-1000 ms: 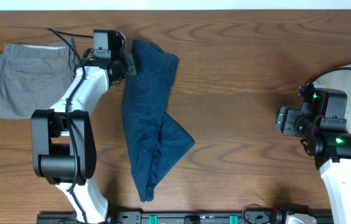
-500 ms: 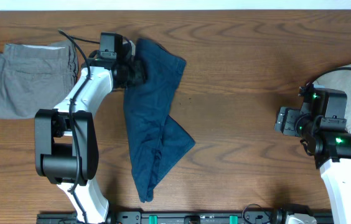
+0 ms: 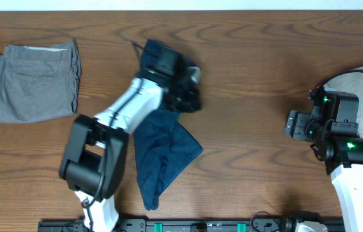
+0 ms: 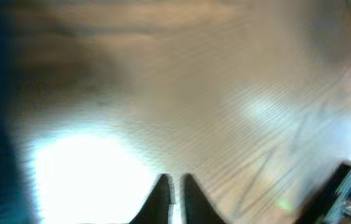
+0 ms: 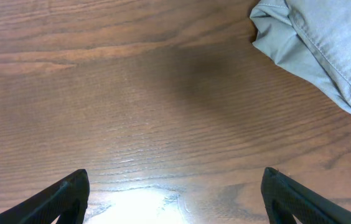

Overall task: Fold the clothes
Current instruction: 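Regrasp the shorts' top edge with the left gripper and lift, then lay the shorts flat on the table and release the left gripper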

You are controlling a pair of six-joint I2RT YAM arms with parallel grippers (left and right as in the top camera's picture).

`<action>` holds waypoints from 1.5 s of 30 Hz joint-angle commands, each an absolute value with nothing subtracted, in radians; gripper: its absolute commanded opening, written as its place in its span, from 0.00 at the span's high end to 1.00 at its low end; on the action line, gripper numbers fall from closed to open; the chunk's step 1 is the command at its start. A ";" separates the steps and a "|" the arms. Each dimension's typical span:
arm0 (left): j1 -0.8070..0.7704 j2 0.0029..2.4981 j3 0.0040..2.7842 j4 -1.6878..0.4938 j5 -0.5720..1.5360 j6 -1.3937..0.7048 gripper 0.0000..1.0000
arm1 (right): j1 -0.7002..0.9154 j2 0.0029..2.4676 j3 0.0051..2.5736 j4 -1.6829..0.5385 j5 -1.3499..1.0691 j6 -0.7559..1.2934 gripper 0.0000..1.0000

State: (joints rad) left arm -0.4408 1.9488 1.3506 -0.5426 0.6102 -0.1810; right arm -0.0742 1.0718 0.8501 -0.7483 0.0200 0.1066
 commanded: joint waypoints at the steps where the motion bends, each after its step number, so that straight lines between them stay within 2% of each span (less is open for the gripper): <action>1: -0.430 1.923 1.366 -0.550 0.410 -0.157 0.77 | -0.066 1.072 0.870 -0.752 0.030 0.119 0.14; 3: -0.410 1.887 1.376 -0.556 0.303 -0.157 0.57 | -0.066 1.072 0.870 -0.753 0.030 0.118 0.13; 9: -0.305 1.782 1.385 -0.541 0.057 -0.158 0.35 | -0.066 1.072 0.870 -0.752 0.030 0.119 0.13; 15: -0.205 1.830 1.367 -0.542 0.090 -0.173 0.33 | -0.066 1.072 0.870 -0.752 0.030 0.119 0.13; 20: -0.193 1.929 1.357 -0.571 0.157 -0.173 0.33 | -0.066 1.072 0.870 -0.753 0.030 0.119 0.14; 21: -0.195 1.948 1.357 -0.573 0.170 -0.173 0.33 | -0.066 1.072 0.870 -0.753 0.030 0.119 0.14; 23: -0.201 1.985 1.357 -0.574 0.192 -0.173 0.43 | -0.066 1.072 0.870 -0.753 0.030 0.119 0.14; 24: -0.202 1.996 1.357 -0.574 0.199 -0.173 0.52 | -0.066 1.072 0.870 -0.753 0.030 0.119 0.14; 26: -0.205 2.006 1.357 -0.575 0.203 -0.173 0.89 | -0.066 1.072 0.870 -0.753 0.030 0.119 0.14; 27: -0.205 2.003 1.359 -0.576 0.203 -0.173 0.94 | -0.066 1.072 0.870 -0.753 0.030 0.119 0.14; 38: -0.201 1.713 1.541 -0.593 0.173 -0.155 0.94 | -0.066 1.072 0.870 -0.749 0.030 0.119 0.14; 45: -0.242 1.626 1.567 -0.616 0.281 -0.206 0.94 | -0.066 1.072 0.870 -0.743 0.030 0.119 0.14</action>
State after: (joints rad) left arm -0.2123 1.6211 1.5658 -0.5865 0.2111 -0.1764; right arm -0.0742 1.0718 0.8501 -0.7460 0.0200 0.1066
